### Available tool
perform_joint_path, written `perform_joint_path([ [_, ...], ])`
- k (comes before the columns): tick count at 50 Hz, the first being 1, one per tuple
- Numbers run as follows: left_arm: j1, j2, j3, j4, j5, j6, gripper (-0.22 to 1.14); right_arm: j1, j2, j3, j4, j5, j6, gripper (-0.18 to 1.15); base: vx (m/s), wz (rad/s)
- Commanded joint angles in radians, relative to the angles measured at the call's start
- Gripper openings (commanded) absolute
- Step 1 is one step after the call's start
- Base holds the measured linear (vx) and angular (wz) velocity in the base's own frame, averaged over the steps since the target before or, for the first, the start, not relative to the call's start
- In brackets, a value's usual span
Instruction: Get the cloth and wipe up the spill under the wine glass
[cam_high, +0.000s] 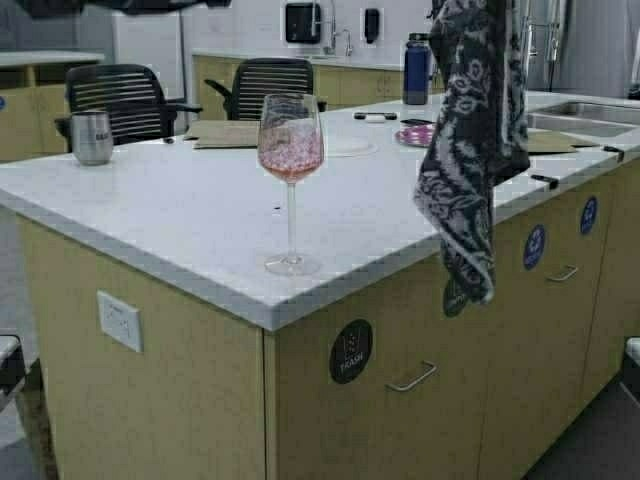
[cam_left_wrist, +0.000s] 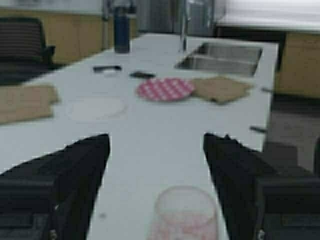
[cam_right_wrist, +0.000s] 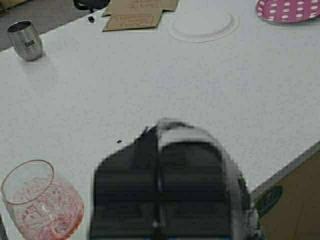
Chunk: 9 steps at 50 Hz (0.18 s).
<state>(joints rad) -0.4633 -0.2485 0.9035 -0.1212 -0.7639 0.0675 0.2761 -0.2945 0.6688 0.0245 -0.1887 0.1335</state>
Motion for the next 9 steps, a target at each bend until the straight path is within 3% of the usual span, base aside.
perform_joint_path([
  [1,0.003,-0.089,-0.094,-0.012,0.170,0.000,0.92,0.002,-0.037,-0.052,-0.018,0.038,-0.002,0.06,0.00,0.00],
  [9,0.020,-0.144,-0.166,-0.015,0.325,0.000,0.92,0.000,-0.067,-0.066,-0.026,0.061,-0.002,0.06,0.00,0.00],
])
